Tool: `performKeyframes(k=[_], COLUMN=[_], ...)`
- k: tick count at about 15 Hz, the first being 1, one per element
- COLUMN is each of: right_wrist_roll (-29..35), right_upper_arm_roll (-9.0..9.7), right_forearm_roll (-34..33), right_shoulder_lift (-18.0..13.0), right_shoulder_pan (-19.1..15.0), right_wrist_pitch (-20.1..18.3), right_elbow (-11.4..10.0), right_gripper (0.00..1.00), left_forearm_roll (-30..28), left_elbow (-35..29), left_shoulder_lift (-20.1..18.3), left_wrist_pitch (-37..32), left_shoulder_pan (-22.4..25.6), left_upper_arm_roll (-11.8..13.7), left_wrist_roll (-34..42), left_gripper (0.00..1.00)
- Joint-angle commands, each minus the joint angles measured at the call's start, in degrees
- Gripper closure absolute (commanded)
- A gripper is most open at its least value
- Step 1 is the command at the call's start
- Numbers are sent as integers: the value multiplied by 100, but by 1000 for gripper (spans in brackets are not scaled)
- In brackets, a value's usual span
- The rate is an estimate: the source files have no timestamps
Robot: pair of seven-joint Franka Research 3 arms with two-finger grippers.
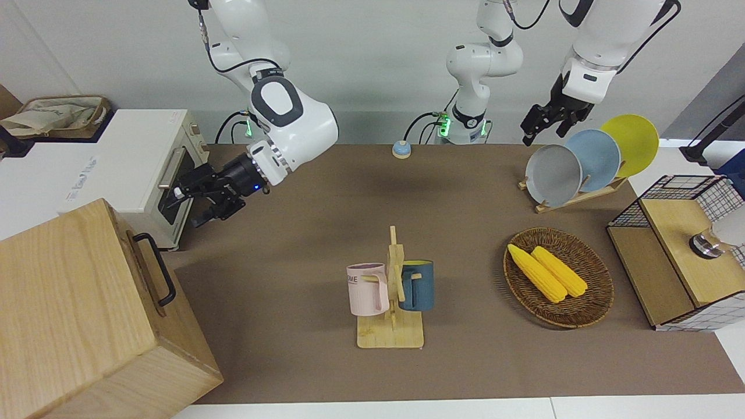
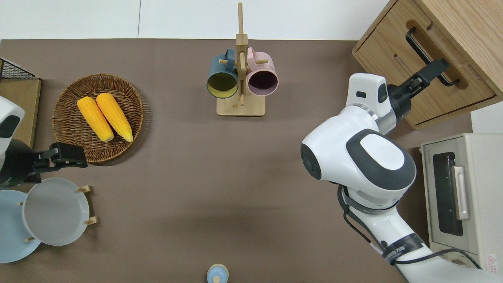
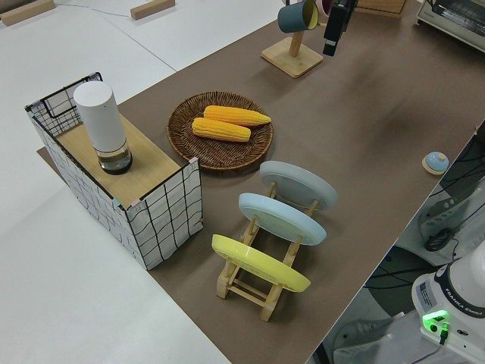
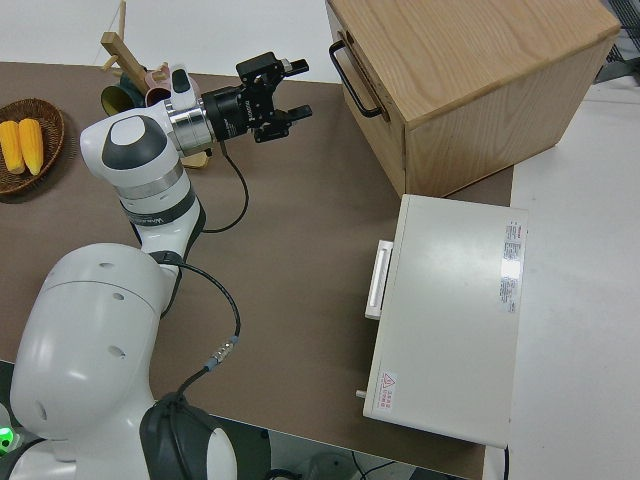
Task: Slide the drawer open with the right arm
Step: 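Raise the right arm and reach the right gripper toward the drawer's black handle, then close the right gripper on the black bar handle of the drawer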
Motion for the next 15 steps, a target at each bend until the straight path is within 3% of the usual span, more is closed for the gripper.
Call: performKeyframes(k=[1,4,6,8,15], right_wrist_roll=[294,610,760,1066,1691], right_upper_arm_roll=[-72,-168,-229,-440,-555], right_forearm_roll=[-533,-858,-894,-1182,-1729], right_shoulder_lift=[169,310,389,485,767], right_shoulder_pan=[-80,-98,-106,-89,-10], right_wrist_pitch=[186,195,448,520,450], right_elbow=[-58,-58,-58,-58,-58], right_gripper=[19,19,19,19,21], left_forearm_roll=[-5,-5,-5,-5,-5], left_elbow=[21,21,21,21,21], left_shoulder_lift=[-47,-47,-47,-47,-47], left_wrist_pitch=[-89,-97,-89,-89,-89], left_shoulder_pan=[-1,-1,-1,-1,-1], left_upper_arm_roll=[24,24,24,24,24], left_wrist_roll=[42,42,42,42,42], left_gripper=[7,7,7,7,7])
